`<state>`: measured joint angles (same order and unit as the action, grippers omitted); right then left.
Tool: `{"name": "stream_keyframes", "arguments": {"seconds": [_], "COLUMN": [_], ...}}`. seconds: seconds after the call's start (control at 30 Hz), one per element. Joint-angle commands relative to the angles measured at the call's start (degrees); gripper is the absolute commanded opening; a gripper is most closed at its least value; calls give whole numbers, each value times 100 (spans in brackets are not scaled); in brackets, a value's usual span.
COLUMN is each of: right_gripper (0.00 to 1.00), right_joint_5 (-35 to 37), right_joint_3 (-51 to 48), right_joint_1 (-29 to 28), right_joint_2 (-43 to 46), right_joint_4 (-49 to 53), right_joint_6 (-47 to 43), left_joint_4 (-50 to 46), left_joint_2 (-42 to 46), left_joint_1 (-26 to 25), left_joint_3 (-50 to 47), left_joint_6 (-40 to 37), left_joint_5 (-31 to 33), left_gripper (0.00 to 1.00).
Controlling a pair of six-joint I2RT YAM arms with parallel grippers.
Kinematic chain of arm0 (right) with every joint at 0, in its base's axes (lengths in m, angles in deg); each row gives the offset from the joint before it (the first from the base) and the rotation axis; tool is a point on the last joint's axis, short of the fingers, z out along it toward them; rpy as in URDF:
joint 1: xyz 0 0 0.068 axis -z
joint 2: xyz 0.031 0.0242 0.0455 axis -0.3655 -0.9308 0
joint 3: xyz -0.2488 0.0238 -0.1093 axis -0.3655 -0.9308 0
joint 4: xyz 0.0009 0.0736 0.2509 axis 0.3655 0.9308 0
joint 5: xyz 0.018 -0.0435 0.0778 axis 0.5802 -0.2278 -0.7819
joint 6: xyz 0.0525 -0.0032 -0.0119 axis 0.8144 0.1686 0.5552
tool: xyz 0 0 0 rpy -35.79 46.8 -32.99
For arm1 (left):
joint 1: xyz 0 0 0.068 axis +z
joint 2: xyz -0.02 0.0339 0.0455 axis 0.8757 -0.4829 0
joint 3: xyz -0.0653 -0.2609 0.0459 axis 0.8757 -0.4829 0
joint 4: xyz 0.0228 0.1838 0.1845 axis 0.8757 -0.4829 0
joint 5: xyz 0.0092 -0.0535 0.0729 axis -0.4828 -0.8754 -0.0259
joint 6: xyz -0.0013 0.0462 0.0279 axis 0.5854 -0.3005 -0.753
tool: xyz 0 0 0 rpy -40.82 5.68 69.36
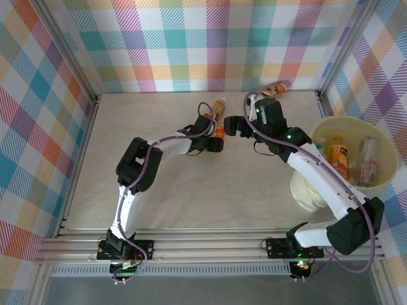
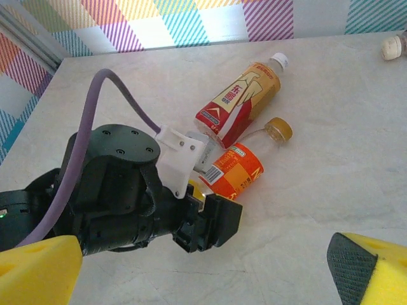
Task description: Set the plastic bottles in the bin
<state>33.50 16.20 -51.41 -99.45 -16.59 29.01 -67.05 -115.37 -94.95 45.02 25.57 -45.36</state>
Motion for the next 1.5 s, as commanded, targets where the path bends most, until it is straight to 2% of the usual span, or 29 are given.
{"name": "stream_keyframes", "arguments": {"seconds": [0.0,0.2,0.4,0.9,1.1,1.27,1.47], "right_gripper": [100,100,100,100,100,100,100], "right_joint_5": [55,99,126,88,-376,-868,-1582], "right_joint_3": [-119,-210,-286,-711,-599,-460,-491], "right_joint_1": [-8,-6,-8,-8,-9,-8,-8], "right_joint_2": [265,356,362,302,97,-57,-102], "right_joint_4": [25,55,35,-665,-857,-977,-1611], "right_joint_6": [47,1,-6,952,1093,1322,1621], "left_joint_4": [100,135,187,847,1032,1520,2100], "left_joint_2": [-153,-119,222,2355,3526,4350,4990], "left_joint_1": [41,27,-15,-221,-247,-248,-247], "left_joint_3": [177,184,-70,-2217,-3069,-3599,-3962], "left_joint_6": [52,82,116,388,632,983,1486], "left_joint_5": [1,-71,-60,-193,-218,-718,-1060], "left_gripper": [61,52,50,48,48,47,47]}}
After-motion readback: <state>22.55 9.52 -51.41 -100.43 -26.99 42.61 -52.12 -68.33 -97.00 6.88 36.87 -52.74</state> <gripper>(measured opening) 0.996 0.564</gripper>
